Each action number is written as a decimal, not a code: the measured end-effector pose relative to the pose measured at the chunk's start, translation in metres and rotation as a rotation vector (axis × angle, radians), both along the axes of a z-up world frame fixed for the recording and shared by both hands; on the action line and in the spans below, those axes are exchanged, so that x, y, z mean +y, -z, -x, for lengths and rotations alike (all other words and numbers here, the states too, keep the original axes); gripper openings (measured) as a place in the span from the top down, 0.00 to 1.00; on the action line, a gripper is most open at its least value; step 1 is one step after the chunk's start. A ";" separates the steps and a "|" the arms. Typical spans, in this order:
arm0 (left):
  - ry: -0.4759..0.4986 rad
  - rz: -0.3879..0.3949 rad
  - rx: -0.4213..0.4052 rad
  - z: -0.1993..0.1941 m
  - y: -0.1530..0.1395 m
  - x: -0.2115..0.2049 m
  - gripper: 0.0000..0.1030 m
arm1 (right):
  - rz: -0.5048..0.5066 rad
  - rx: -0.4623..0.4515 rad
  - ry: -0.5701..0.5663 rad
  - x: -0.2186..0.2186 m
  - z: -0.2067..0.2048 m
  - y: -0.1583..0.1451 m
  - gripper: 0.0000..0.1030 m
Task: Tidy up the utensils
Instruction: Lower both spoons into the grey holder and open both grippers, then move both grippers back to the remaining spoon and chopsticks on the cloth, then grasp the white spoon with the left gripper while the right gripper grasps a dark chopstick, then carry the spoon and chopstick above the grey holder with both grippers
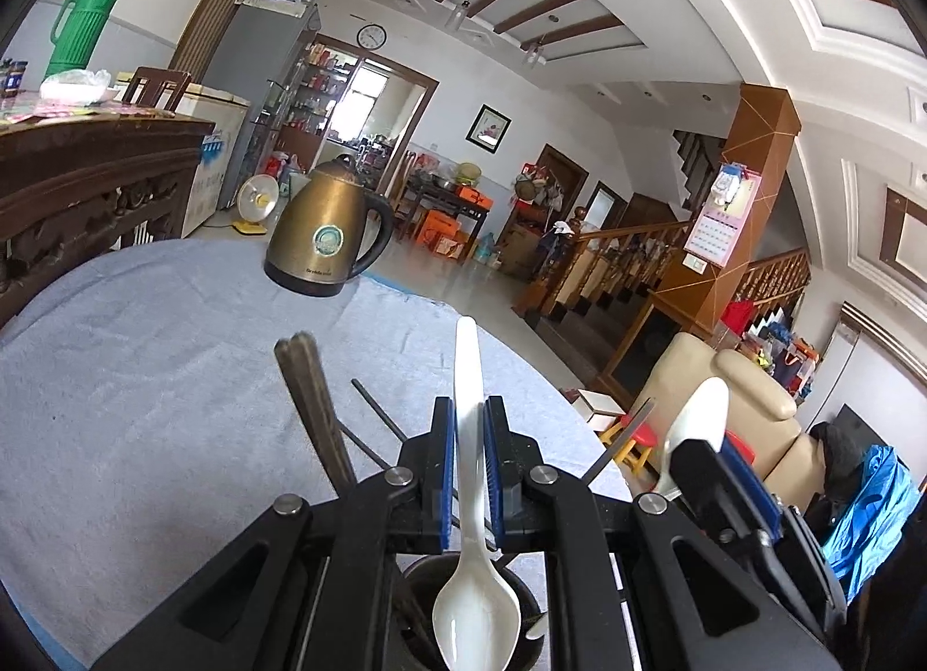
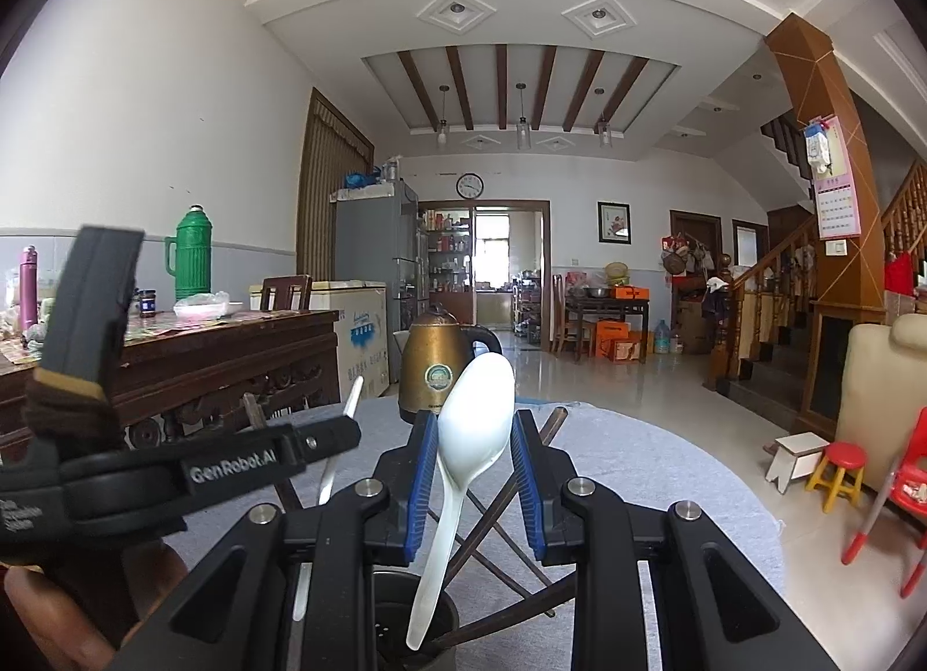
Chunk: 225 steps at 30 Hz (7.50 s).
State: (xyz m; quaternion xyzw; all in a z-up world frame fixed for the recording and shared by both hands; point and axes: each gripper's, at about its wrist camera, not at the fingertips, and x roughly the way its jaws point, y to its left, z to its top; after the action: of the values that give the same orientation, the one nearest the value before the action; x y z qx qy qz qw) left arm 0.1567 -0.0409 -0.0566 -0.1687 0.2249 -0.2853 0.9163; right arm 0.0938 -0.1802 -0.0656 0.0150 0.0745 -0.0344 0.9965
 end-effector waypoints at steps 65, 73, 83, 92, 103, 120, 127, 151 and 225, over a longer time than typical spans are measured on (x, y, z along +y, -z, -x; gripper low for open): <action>0.042 -0.510 0.203 -0.060 0.092 0.034 0.36 | -0.545 0.426 0.226 -0.187 -0.012 0.065 0.70; 0.007 -0.549 0.232 -0.068 0.094 0.029 0.36 | -0.562 0.496 0.182 -0.177 -0.028 0.084 0.70; 0.034 -0.551 0.264 -0.080 0.104 0.025 0.35 | -0.562 0.532 0.170 -0.165 -0.043 0.093 0.70; 0.197 -0.514 0.310 -0.104 0.125 0.003 0.35 | -0.567 0.550 0.187 -0.167 -0.052 0.100 0.70; 0.276 -0.569 0.251 -0.115 0.128 -0.019 0.96 | -0.544 0.565 0.184 -0.172 -0.073 0.106 0.70; 0.448 -0.601 0.222 -0.108 0.122 -0.025 0.50 | -0.577 0.602 0.174 -0.177 -0.095 0.123 0.70; 0.527 -0.669 0.148 -0.093 0.123 -0.033 0.49 | -0.527 0.666 0.040 -0.179 -0.141 0.122 0.70; 0.314 -0.736 0.186 -0.157 0.119 -0.018 0.95 | -0.421 0.808 -0.181 -0.134 -0.259 0.132 0.70; -0.167 -0.160 -0.096 0.023 -0.075 0.023 0.70 | -0.309 -0.184 0.182 -0.092 0.030 -0.140 0.94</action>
State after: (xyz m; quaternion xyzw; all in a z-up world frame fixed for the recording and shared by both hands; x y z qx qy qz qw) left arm 0.1336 -0.0180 0.0183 -0.0992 0.1880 -0.1967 0.9571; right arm 0.0637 -0.2726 0.0745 0.1773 -0.0140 -0.1109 0.9778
